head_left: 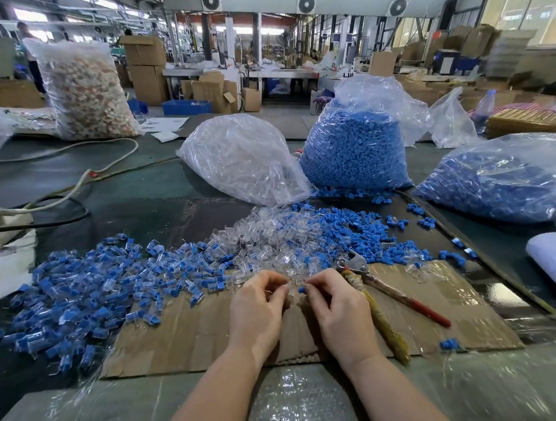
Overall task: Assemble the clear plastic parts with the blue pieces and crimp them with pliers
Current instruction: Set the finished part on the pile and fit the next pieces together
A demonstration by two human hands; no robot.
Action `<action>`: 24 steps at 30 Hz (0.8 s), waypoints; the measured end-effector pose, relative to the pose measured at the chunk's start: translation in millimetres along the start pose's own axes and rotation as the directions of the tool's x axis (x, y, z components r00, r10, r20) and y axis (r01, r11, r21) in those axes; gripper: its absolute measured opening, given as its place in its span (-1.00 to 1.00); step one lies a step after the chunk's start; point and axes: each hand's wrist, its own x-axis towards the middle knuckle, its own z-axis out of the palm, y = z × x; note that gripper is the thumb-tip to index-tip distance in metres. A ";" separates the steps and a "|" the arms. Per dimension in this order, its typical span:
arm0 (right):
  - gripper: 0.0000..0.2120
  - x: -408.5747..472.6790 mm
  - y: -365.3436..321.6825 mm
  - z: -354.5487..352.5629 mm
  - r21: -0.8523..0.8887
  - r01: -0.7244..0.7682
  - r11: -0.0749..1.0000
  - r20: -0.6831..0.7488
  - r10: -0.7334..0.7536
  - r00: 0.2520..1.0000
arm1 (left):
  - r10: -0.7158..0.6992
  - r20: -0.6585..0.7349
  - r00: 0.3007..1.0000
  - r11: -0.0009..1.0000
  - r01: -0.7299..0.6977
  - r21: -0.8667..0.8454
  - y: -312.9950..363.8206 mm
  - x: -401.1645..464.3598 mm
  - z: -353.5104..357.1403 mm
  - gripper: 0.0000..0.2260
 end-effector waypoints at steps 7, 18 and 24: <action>-0.89 1.2 3.7 2.5 -0.079 0.043 0.996 0.047 -0.040 0.998 | 0.007 0.058 0.998 0.999 -0.005 -0.032 3.8 -1.8 -3.0 -0.83; -0.83 -1.7 2.1 5.3 -0.235 0.114 0.965 0.050 -0.105 0.993 | -0.046 0.135 0.990 0.975 0.074 -0.209 2.4 -1.8 -3.9 -0.83; -0.91 -2.3 -2.0 3.2 -0.190 0.162 0.968 0.051 -0.155 0.987 | -0.041 0.103 0.994 0.982 0.059 -0.179 2.1 -0.8 -3.9 -0.84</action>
